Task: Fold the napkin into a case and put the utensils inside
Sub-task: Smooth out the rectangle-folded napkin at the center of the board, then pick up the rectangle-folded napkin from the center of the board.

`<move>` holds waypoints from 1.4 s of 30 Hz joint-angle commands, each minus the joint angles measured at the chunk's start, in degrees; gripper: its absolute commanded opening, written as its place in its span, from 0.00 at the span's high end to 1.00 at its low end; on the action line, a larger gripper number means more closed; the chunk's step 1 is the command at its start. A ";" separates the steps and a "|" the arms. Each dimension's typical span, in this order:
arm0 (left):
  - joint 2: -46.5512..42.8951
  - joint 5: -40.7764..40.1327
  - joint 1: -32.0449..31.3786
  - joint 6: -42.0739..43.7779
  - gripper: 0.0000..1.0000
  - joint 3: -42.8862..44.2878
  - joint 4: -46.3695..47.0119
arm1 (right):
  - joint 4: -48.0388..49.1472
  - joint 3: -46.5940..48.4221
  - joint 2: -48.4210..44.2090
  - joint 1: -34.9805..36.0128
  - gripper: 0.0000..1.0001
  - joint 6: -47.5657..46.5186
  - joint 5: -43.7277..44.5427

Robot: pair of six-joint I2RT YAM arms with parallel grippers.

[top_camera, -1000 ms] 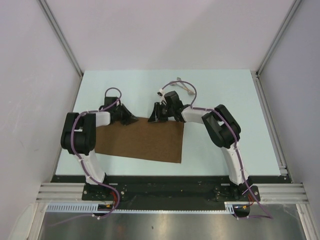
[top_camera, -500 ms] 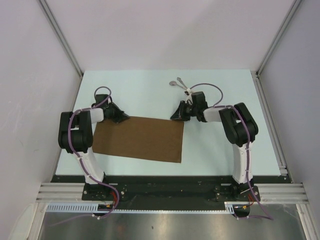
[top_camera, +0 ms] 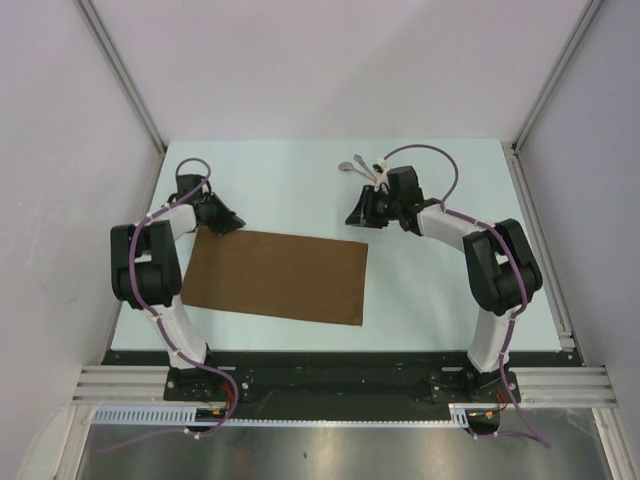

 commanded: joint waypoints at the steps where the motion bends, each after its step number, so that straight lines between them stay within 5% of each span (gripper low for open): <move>1: -1.25 -0.84 4.30 2.48 0.89 2.00 -2.32 | 5.83 0.54 1.17 4.21 0.64 4.23 -6.91; 17: 9.49 -13.49 12.92 11.18 0.89 16.86 -14.71 | 3.24 -7.20 2.59 -5.27 0.65 0.73 -5.27; 20: 5.11 -18.77 12.65 12.06 0.87 16.86 -15.68 | -5.53 -5.36 -1.63 -4.93 0.61 -1.55 1.05; 24: -6.38 -23.43 10.20 12.94 0.72 14.93 -16.21 | -18.04 -2.90 -6.99 -1.95 0.41 -2.09 17.45; 32: -31.46 -25.90 -8.85 13.56 0.60 1.32 -14.71 | -26.58 -7.64 -13.67 8.16 0.30 13.19 27.24; 39: -46.50 -25.90 -24.41 12.15 0.60 -9.15 -15.94 | -32.47 -6.24 -10.88 17.92 0.51 24.01 42.97; 42: -51.07 -26.87 -28.20 12.23 0.59 -12.92 -16.65 | -33.52 -5.01 -8.85 20.38 0.52 24.98 44.31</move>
